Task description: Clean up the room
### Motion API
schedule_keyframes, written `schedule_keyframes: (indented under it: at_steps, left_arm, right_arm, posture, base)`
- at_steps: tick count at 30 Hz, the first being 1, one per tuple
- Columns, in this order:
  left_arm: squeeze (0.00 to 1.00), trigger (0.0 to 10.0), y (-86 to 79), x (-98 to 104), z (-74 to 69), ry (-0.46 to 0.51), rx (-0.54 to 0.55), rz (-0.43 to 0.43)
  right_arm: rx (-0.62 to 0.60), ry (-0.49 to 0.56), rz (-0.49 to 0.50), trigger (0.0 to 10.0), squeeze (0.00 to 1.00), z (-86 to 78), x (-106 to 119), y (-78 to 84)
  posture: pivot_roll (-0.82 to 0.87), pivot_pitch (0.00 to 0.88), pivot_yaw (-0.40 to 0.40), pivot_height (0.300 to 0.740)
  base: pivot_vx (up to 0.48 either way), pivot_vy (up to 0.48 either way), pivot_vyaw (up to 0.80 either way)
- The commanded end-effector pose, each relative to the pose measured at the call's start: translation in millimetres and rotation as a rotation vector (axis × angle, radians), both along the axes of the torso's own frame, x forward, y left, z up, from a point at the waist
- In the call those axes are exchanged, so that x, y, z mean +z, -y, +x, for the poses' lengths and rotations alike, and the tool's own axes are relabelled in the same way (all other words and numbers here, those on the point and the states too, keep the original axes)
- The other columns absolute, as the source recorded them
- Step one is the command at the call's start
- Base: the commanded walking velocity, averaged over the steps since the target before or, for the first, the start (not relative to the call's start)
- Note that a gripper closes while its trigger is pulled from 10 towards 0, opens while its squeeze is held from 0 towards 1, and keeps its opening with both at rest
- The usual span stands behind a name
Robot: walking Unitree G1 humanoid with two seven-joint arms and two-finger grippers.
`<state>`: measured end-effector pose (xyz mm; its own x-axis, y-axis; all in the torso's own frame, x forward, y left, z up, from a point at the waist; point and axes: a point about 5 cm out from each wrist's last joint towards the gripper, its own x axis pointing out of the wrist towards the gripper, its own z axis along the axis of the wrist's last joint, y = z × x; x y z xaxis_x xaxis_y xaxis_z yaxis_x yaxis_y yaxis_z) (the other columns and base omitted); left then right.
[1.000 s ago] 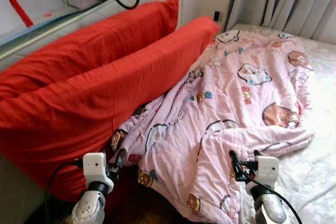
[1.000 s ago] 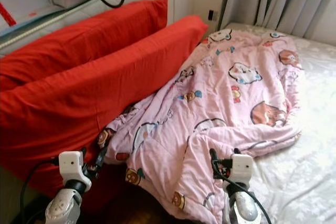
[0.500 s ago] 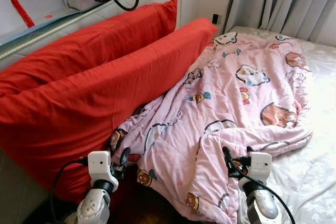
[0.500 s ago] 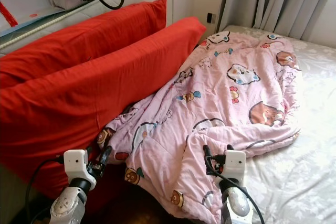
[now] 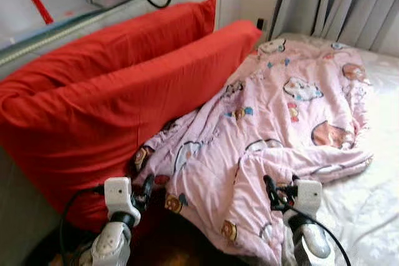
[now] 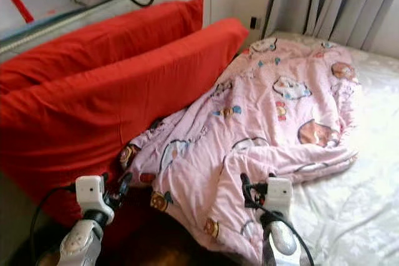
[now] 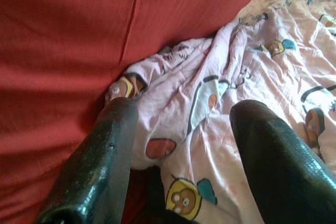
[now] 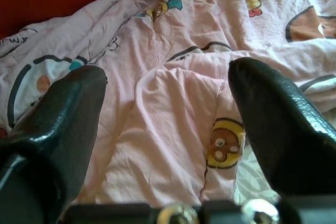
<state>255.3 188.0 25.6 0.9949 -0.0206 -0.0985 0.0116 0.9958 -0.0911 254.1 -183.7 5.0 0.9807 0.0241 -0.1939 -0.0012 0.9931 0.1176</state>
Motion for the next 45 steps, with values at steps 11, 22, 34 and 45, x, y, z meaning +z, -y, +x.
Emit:
schedule_keyframes:
  at_steps: [11,22,34,45]
  left_arm:
    - [0.0,10.0,-2.0,1,-1.6,-0.01,0.013,-0.01]
    - [0.0,10.0,-0.1,0,-1.8,-0.018,0.007,-0.01]
    - [0.0,10.0,0.9,0,-1.8,-0.021,0.002,-0.012]
    - [0.0,10.0,2.2,0,-1.9,-0.024,-0.002,-0.012]
  right_arm:
    - [0.02,-0.032,0.017,10.0,0.0,-0.9,-4,-3.6]
    - [0.02,-0.064,0.007,10.0,0.0,-2.1,-8,-2.9]
    - [0.026,-0.087,0.001,10.0,0.0,-2.5,-12,-3.3]
    - [0.038,-0.133,-0.001,10.0,0.0,-3.1,-19,-4.5]
  posture:
    - [0.04,0.097,0.012,0.653]
    - [0.04,0.099,0.014,0.653]
    - [0.04,0.099,0.015,0.653]
    - [0.04,0.1,0.017,0.638]
  base:
    - [0.0,0.0,0.0]
    - [0.0,0.0,0.0]
    - [0.0,0.0,0.0]
    - [0.0,0.0,0.0]
